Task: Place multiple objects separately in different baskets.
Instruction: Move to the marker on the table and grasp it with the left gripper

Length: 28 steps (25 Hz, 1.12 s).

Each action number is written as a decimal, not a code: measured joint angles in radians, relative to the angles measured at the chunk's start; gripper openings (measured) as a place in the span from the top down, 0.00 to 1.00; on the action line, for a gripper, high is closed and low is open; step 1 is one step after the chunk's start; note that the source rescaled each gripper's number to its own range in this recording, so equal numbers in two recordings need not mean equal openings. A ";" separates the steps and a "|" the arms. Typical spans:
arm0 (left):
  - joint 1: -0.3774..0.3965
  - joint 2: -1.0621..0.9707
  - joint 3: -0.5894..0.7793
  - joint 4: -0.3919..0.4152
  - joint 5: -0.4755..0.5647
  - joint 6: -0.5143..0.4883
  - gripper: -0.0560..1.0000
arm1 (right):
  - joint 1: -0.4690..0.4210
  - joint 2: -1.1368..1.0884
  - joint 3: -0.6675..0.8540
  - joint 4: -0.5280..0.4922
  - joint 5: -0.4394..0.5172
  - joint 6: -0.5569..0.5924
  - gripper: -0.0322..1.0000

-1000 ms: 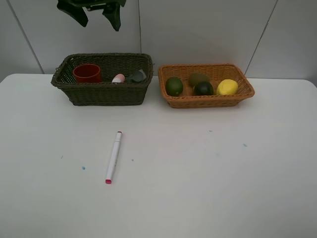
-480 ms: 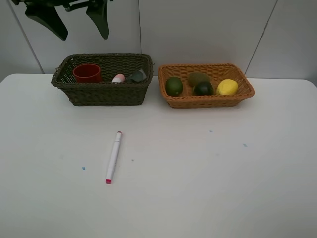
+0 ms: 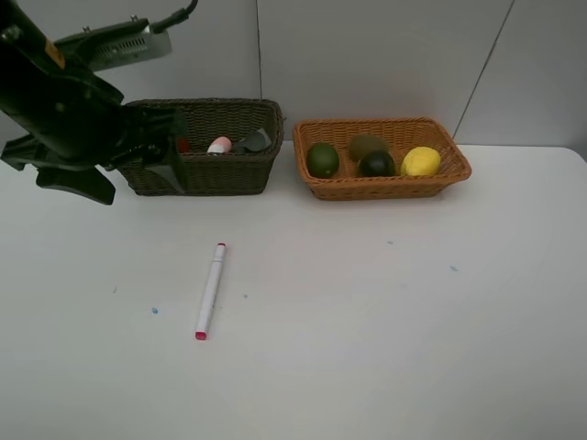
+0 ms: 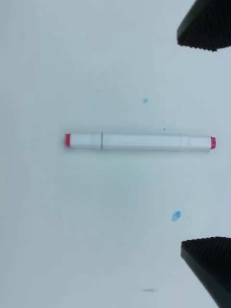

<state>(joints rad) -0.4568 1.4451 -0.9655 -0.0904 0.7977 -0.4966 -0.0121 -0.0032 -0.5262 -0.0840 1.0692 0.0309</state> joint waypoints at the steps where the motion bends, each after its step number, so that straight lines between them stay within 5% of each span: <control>1: 0.000 0.000 0.038 -0.007 -0.033 0.000 0.00 | 0.000 0.000 0.000 0.000 0.000 0.000 0.01; 8: 0.000 0.000 0.182 -0.037 -0.220 -0.009 0.00 | 0.000 0.000 0.000 0.000 0.000 0.000 0.01; 28: -0.080 0.314 0.193 -0.092 -0.422 0.031 0.00 | 0.000 0.000 0.000 0.000 0.000 0.000 0.01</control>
<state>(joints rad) -0.5364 1.7594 -0.7726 -0.1828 0.3762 -0.4655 -0.0121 -0.0032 -0.5262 -0.0840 1.0692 0.0309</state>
